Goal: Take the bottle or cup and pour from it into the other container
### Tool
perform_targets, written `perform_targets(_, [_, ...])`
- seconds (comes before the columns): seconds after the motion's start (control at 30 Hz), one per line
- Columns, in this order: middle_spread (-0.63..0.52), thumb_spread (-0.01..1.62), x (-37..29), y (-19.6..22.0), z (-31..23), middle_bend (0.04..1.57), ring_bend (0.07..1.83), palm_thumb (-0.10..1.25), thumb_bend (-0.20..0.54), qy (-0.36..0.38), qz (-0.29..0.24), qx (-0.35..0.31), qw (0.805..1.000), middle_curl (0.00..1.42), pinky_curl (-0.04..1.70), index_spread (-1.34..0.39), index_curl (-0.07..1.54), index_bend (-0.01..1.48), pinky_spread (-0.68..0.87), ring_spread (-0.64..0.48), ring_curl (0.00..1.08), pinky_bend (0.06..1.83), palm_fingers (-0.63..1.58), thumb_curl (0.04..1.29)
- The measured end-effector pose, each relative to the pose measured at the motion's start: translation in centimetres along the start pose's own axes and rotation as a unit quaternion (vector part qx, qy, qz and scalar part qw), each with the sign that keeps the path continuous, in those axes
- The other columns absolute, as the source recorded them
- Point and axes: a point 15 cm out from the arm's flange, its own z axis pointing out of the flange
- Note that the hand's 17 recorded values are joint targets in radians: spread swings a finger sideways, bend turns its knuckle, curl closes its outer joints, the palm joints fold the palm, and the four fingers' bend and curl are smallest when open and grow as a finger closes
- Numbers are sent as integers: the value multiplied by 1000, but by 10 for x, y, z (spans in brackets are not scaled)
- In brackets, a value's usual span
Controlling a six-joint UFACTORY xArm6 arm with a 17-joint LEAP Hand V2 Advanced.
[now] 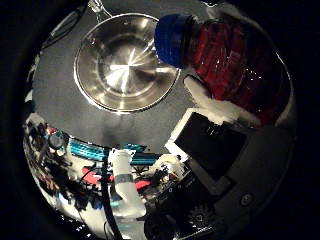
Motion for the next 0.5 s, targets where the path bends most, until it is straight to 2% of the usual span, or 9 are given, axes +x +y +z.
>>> perform_targets(0.5, [-114,595,-7,-2,-3,1356,1313,977,-21,-1,-3,2,1000,753,850,-185,758,1189,-230,-221,785,1351,1133,926])
